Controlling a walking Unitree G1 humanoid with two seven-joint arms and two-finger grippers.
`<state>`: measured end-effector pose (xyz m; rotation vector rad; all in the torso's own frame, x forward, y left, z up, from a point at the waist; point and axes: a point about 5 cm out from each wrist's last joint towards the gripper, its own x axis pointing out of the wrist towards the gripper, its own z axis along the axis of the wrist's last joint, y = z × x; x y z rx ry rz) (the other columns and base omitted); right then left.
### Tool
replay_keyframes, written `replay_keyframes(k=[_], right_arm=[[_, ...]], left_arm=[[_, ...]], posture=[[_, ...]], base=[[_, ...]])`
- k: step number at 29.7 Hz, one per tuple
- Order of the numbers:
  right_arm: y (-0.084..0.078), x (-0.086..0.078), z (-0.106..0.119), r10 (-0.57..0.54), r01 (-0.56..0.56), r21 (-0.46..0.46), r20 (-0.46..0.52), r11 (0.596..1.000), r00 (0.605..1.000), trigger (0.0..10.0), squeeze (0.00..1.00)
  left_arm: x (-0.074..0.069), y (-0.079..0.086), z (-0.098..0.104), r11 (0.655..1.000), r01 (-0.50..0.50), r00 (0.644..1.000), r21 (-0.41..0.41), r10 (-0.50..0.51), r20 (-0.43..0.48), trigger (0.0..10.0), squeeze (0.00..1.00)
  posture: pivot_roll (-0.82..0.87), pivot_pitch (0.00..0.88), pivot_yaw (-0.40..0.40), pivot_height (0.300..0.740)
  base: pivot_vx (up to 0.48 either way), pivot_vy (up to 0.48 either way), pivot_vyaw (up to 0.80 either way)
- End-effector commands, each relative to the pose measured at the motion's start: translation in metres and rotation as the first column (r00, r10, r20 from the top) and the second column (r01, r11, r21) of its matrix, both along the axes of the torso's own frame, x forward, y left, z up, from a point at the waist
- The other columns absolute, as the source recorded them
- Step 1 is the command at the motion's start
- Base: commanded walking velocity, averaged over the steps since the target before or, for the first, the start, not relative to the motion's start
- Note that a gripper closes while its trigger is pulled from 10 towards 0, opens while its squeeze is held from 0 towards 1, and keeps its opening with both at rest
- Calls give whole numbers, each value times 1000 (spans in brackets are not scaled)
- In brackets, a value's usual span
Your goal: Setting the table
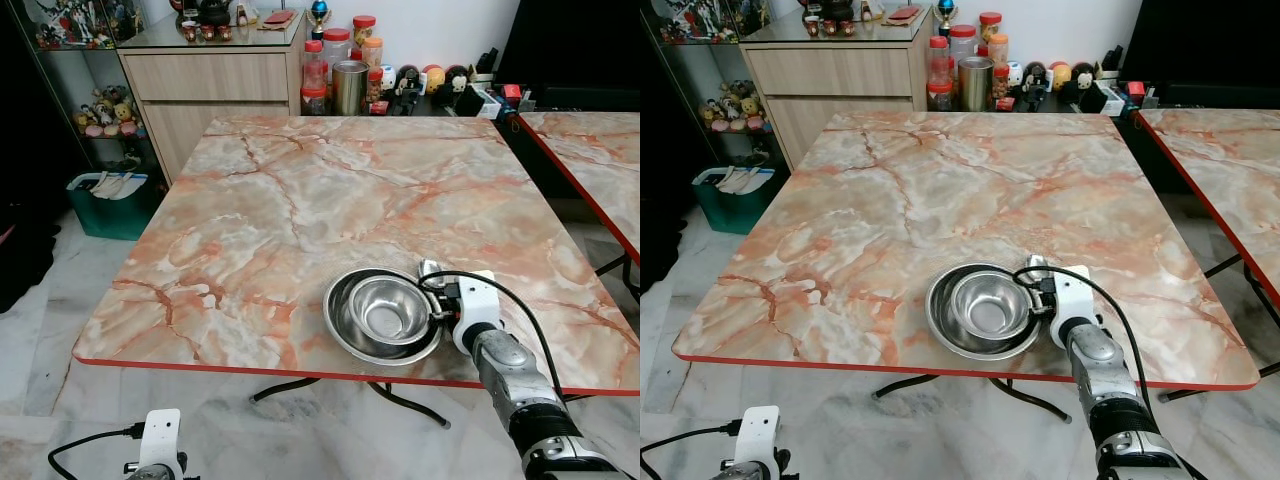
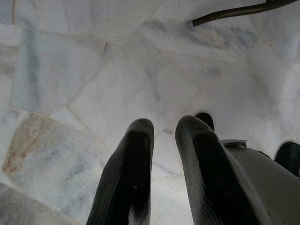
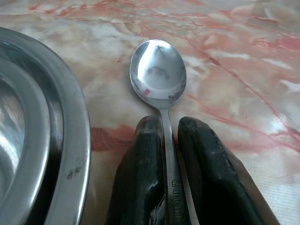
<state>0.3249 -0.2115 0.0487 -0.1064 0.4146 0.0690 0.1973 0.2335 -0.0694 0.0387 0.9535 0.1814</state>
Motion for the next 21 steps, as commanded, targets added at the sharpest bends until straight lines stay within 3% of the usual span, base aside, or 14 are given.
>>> replay_keyframes(k=[1,5,10,21], right_arm=[[0,2,1,-3,3,-7,-5,1000,1000,10000,0],[-1,3,3,-10,10,-11,9,1000,1000,10000,0],[-2,14,27,-33,36,-15,160,999,987,10000,0],[7,19,47,-37,32,21,311,999,950,10000,0]], left_arm=[[-1,3,0,1000,16,1000,15,-16,-7,10000,0],[-1,3,0,1000,16,1000,16,-15,-7,10000,0],[-1,3,0,1000,15,1000,17,-15,-6,10000,0],[-1,2,0,1000,19,1000,16,-19,2,10000,0]], posture=[[48,0,17,740],[48,0,17,740],[50,0,18,740],[50,0,17,740]], base=[[0,0,0],[0,0,0],[0,0,0],[0,0,0]])
